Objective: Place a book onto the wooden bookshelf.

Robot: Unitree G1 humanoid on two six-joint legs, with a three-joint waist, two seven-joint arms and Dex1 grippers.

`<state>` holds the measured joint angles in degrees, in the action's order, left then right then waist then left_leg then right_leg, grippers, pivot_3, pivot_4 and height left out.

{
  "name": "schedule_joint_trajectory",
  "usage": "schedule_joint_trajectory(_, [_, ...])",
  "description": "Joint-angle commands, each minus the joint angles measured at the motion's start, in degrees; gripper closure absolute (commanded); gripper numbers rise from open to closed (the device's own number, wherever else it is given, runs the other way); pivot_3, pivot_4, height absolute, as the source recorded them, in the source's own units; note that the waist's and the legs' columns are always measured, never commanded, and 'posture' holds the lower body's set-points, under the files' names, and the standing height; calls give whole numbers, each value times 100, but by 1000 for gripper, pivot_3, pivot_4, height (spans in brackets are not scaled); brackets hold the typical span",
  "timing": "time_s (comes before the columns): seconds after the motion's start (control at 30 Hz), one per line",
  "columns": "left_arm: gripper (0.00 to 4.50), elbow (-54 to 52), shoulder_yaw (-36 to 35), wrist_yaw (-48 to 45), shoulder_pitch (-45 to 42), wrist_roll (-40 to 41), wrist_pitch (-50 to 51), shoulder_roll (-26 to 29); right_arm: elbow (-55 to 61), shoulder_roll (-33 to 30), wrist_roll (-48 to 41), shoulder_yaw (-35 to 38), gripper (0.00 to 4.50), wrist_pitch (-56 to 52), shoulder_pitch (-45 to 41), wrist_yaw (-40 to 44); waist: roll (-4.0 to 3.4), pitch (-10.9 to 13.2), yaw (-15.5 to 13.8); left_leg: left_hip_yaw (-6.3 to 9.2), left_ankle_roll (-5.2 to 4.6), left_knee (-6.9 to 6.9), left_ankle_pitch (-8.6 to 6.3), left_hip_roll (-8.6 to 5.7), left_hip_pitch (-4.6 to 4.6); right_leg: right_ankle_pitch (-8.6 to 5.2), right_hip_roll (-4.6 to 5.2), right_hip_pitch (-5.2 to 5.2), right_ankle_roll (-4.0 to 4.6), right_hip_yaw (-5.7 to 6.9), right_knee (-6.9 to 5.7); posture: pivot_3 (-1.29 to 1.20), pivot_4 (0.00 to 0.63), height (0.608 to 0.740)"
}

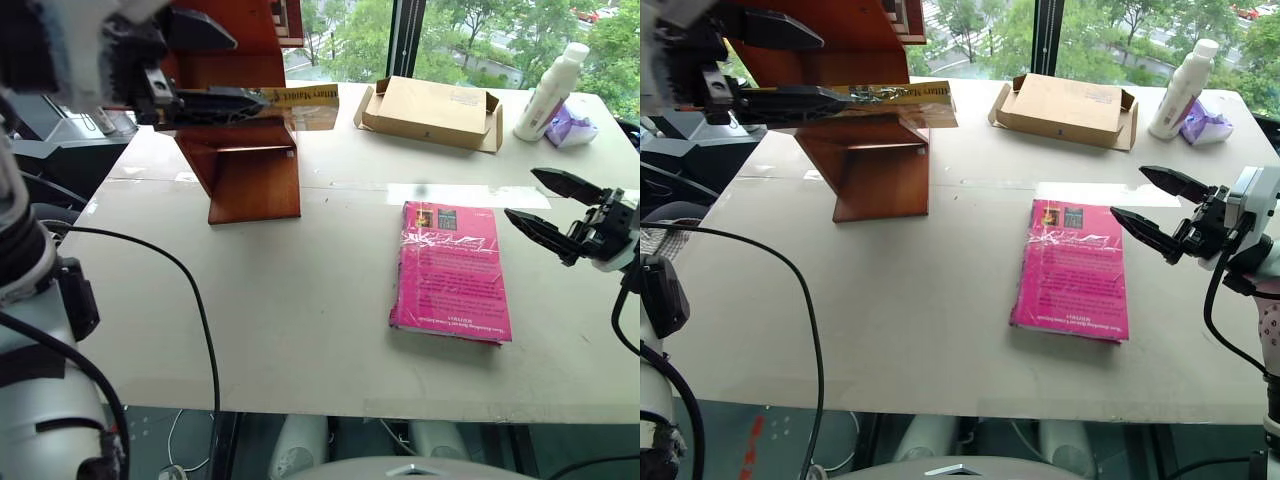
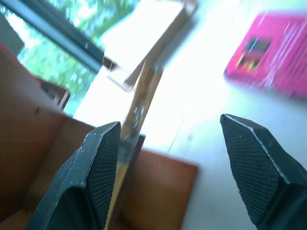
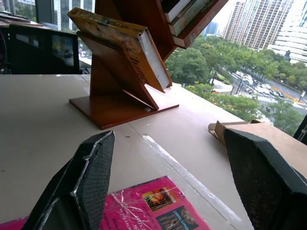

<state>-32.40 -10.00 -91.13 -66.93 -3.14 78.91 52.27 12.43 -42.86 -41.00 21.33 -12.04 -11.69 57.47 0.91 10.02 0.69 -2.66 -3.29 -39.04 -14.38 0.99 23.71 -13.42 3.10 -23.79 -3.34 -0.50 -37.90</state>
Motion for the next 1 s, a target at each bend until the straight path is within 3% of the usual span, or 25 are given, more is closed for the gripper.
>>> schedule_joint_trajectory(0.03, [1113,-1306,-557,489,1265,779,803,-967,117,-140,-140,311,950,-68,-15,0,-16,-9,-6,-3,0,-2,0,-1,-8,0,2,8,0,-4,-5,0,150,740])
schedule_joint_trajectory(0.13, [1113,-1664,-897,1510,2481,863,316,-2241,292,-181,-210,477,950,-170,75,-124,32,13,-11,23,4,-23,2,9,9,4,-12,7,4,9,-8,0,150,740])
schedule_joint_trajectory(0.33, [1113,-862,-152,2730,4750,864,-2098,-2586,667,-357,-421,914,950,-449,411,-221,28,11,-7,18,5,-18,2,4,-9,6,-6,21,9,-34,-9,0,150,740])
schedule_joint_trajectory(0.43, [1113,-311,-425,3310,5123,1241,-2595,-3187,759,-364,-493,1224,950,-519,705,-235,21,7,-86,22,4,-17,2,-1,-5,7,10,23,15,-27,-5,0,150,740])
schedule_joint_trajectory(0.57, [1113,180,-369,3241,5837,1390,-3679,-2902,902,-362,-382,1618,950,-576,1320,-223,22,4,-140,22,3,-17,1,-4,-2,2,28,22,27,-24,1,0,150,740])
schedule_joint_trajectory(0.83, [1113,997,-712,2978,6781,1863,-4584,-2043,456,-542,573,2589,950,-315,3248,422,17,-2,-144,17,0,-9,-2,-6,-2,-5,55,21,39,-16,7,0,150,740])
schedule_joint_trajectory(1.0, [1113,1338,-591,3062,6720,2150,-4690,-1847,-191,-588,1258,2721,950,76,3972,578,16,-7,-146,15,-2,-5,-3,-6,-3,-6,61,21,38,-13,16,0,150,740])
